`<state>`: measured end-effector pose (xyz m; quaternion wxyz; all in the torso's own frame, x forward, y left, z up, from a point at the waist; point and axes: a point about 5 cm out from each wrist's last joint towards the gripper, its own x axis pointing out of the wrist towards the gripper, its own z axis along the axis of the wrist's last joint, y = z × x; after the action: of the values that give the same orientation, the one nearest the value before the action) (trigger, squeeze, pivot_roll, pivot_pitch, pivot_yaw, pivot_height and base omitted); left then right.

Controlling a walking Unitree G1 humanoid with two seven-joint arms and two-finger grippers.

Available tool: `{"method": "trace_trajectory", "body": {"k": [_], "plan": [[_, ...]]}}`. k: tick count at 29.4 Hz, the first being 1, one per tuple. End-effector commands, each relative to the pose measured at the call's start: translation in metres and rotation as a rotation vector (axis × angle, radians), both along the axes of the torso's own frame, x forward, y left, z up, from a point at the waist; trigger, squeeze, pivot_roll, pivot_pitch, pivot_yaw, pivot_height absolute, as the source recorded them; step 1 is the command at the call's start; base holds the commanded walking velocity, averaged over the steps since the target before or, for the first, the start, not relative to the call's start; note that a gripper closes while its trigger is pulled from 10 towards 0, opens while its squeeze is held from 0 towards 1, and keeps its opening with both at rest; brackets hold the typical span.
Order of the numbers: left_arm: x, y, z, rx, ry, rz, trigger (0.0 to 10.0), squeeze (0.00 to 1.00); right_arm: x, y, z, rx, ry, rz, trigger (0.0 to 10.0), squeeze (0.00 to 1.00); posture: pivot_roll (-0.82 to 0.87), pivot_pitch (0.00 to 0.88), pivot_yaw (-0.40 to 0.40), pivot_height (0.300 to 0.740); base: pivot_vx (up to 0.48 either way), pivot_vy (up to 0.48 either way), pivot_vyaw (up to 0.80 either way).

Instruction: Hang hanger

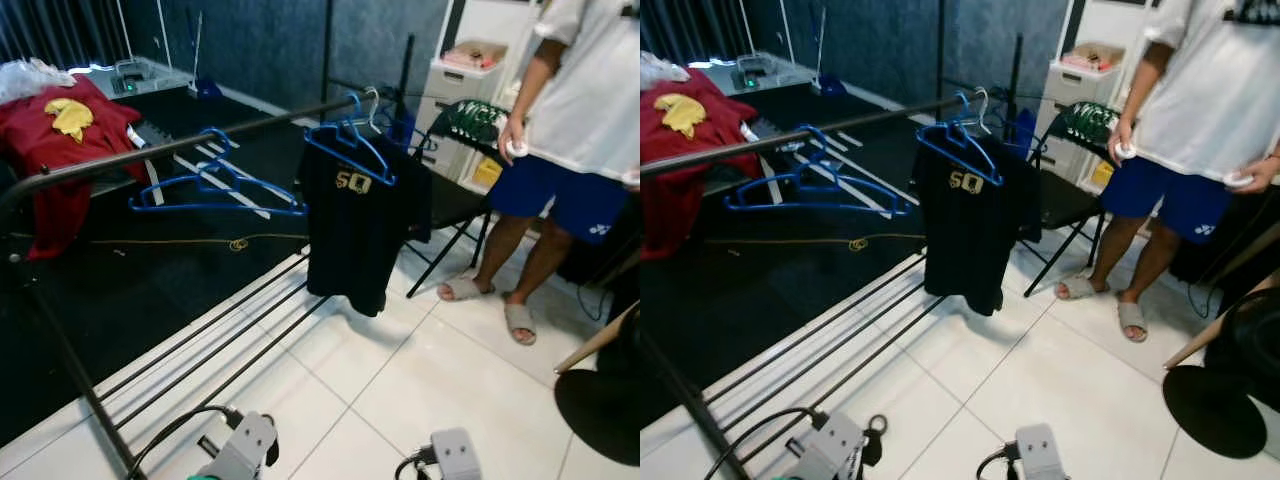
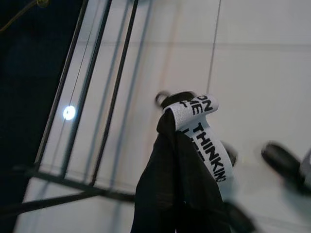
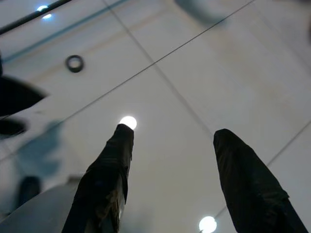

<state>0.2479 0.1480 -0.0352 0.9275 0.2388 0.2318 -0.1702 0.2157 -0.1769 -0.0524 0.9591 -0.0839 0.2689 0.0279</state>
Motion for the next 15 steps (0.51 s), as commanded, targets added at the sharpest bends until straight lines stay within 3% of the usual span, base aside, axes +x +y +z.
{"method": "trace_trajectory", "body": {"k": [1,4,11,15], "plan": [[-0.0016,-0.0067,-0.0016,-0.012,0.009,-0.010,10.0,0.00,-0.0038,-0.0098,-0.0020,-0.016,0.019,-0.024,10.0,0.00,-0.26,0.053,0.043,0.740,0.424,0.000,0.00],[-0.0017,-0.0063,-0.0022,-0.012,0.015,-0.001,10.0,0.00,-0.0035,-0.0098,-0.0018,-0.017,0.019,-0.023,10.0,0.00,-0.26,0.053,0.043,0.740,0.364,0.000,0.00],[0.0003,-0.0064,-0.0004,-0.016,0.001,0.012,10.0,0.00,-0.0012,-0.0092,0.0002,-0.020,0.002,-0.014,10.0,0.00,-0.26,0.054,0.043,0.740,0.000,0.000,0.00],[0.0027,-0.0068,0.0031,-0.090,0.006,0.011,10.0,0.00,0.0026,-0.0080,0.0053,-0.021,-0.045,0.005,10.0,0.00,-0.26,0.056,0.044,0.740,0.000,0.000,0.00]]}}
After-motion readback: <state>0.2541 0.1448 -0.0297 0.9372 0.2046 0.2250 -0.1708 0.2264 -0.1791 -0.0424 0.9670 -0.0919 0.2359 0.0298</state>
